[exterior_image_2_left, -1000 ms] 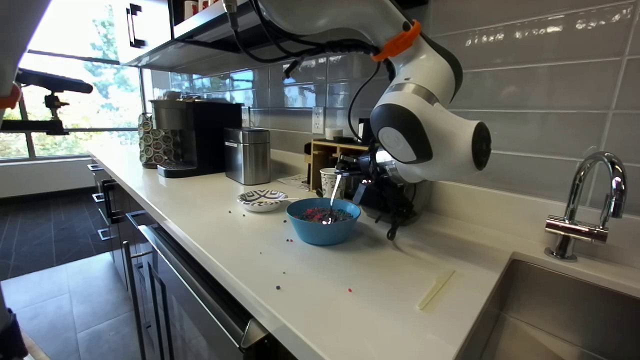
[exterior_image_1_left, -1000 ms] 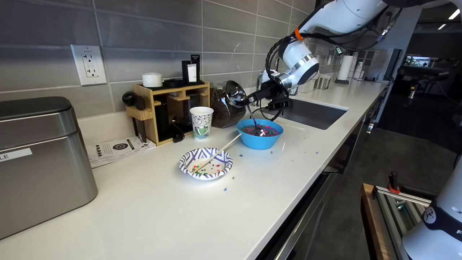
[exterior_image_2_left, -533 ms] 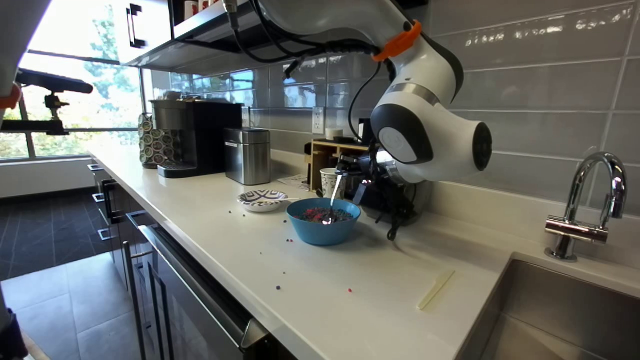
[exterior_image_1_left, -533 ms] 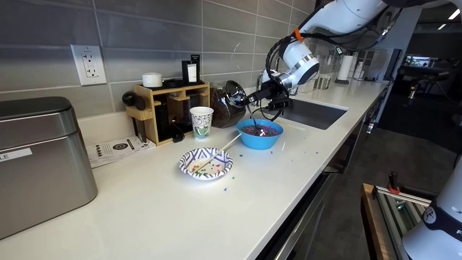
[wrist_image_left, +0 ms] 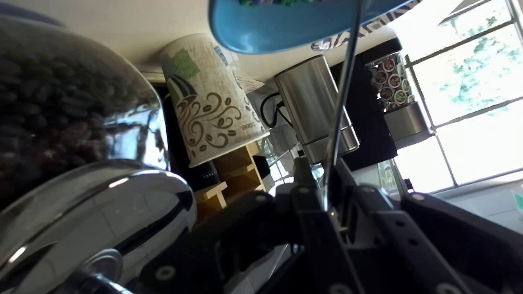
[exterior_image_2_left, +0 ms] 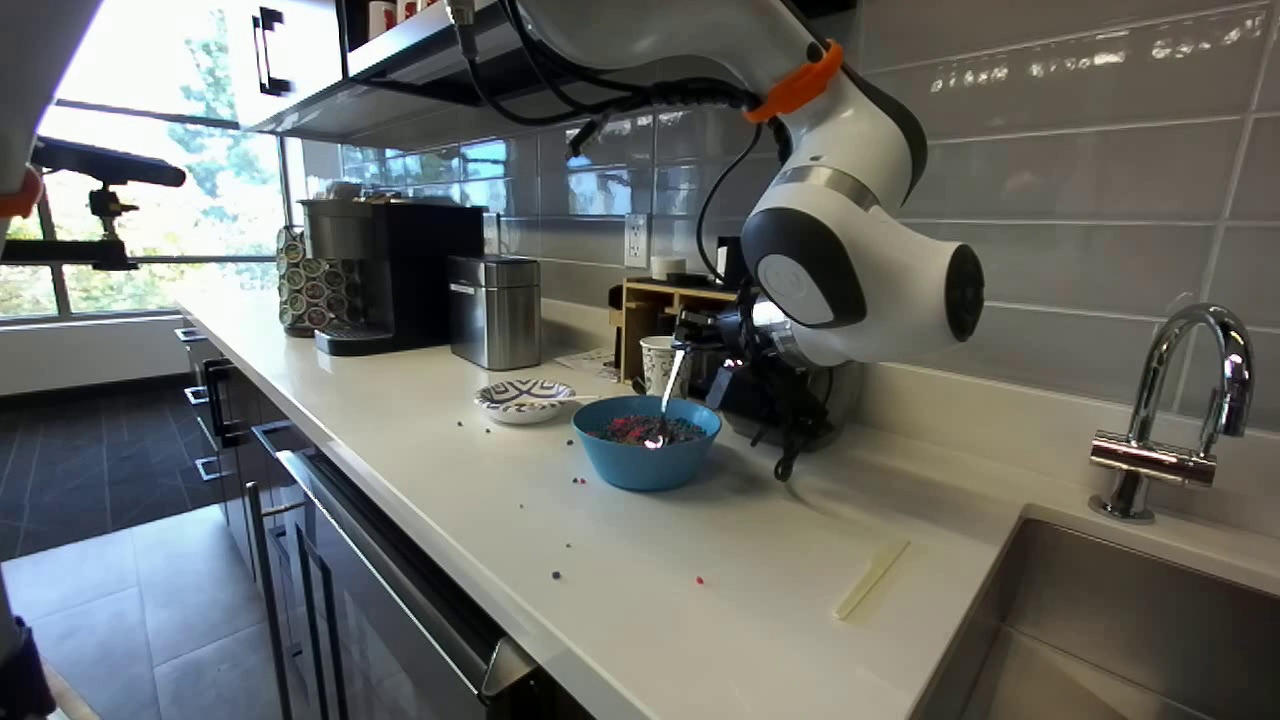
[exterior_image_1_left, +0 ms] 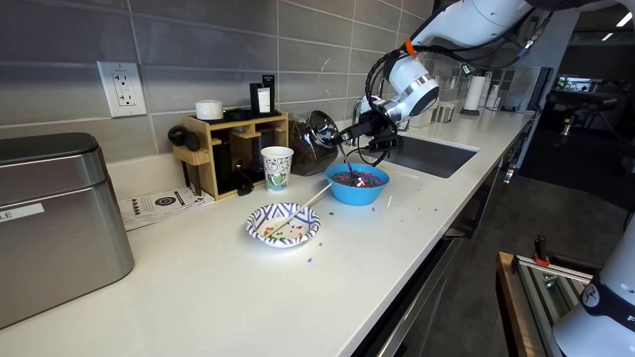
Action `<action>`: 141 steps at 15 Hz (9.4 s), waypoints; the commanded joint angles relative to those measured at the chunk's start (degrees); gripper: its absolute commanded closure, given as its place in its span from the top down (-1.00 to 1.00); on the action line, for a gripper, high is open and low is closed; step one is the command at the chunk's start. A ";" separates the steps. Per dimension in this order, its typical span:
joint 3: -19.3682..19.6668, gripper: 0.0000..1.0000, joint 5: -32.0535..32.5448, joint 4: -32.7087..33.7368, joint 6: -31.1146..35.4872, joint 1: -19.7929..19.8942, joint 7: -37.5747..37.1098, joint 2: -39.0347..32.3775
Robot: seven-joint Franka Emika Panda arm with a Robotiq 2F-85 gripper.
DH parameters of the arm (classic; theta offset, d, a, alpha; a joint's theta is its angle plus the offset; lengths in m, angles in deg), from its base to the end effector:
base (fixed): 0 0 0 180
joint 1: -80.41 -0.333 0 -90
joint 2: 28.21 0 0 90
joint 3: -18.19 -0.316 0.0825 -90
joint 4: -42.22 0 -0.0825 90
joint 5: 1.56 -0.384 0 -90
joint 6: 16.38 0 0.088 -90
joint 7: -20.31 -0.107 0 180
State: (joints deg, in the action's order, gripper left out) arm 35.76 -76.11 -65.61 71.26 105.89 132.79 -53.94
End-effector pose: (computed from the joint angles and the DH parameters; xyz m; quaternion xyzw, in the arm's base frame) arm 0.5084 -0.3116 0.2952 -0.7598 -0.2633 -0.4405 0.3992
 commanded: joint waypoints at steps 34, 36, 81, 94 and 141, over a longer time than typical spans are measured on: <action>-0.18 -1.00 -0.72 0.14 -1.24 0.46 2.01 -0.19; -0.18 -1.00 -0.66 0.15 -1.23 0.44 1.99 -0.19; 2.29 -1.00 -1.16 -6.16 -6.53 0.67 23.60 8.44; 3.07 -1.00 -4.07 -8.14 -5.12 0.45 29.51 6.85; 2.96 -1.00 -13.08 -4.09 -2.55 2.15 -9.34 -3.48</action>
State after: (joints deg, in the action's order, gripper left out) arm 39.27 -88.59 -70.12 70.17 107.49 126.09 -56.27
